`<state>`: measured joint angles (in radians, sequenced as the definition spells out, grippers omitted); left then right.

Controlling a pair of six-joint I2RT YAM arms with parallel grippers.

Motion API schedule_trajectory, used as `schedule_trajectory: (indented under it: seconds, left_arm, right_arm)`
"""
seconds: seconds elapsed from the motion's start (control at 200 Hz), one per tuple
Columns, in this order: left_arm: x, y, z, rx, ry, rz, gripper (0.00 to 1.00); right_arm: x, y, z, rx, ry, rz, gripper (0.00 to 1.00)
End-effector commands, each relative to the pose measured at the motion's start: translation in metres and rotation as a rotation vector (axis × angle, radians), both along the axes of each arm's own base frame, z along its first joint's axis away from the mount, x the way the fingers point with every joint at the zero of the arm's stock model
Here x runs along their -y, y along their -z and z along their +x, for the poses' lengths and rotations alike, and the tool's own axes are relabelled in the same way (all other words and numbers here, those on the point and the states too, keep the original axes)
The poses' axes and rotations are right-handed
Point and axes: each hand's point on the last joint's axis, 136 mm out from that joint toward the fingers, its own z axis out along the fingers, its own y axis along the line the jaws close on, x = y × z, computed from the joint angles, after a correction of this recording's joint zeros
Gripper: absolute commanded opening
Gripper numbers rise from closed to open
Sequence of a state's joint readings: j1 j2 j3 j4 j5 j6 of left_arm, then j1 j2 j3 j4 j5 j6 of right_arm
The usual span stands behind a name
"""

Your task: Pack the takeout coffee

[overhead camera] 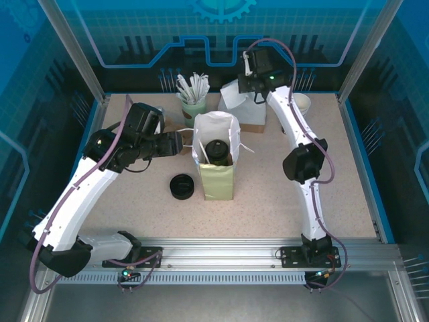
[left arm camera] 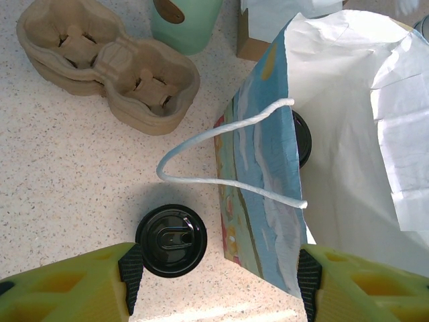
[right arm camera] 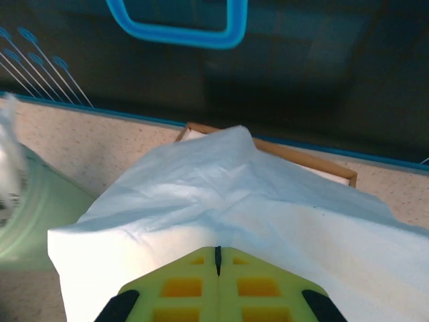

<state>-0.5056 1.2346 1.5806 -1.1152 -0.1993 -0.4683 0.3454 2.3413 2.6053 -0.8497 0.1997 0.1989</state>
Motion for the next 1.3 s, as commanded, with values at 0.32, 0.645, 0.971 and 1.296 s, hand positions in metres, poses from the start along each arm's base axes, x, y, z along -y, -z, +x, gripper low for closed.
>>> schedule_trajectory:
  seconds: [0.32,0.645,0.971,1.296]
  left_arm:
    - [0.007,0.001,0.001,0.020,0.023,-0.066,0.64]
    - [0.026,-0.003,0.007,0.045,0.074,-0.149,0.64]
    - [0.044,0.002,0.018,0.044,0.112,-0.208,0.64]
    - [0.050,0.008,0.024,0.035,0.116,-0.218,0.64]
  right_arm:
    - [-0.012,-0.166,-0.120,0.092,-0.057,0.351,0.00]
    - [-0.028,-0.210,-0.197,-0.015,-0.153,0.683,0.00]
    - [-0.060,-0.232,-0.247,-0.051,-0.257,0.916,0.00]
    - [-0.082,-0.214,-0.272,-0.090,-0.281,0.975,0.00]
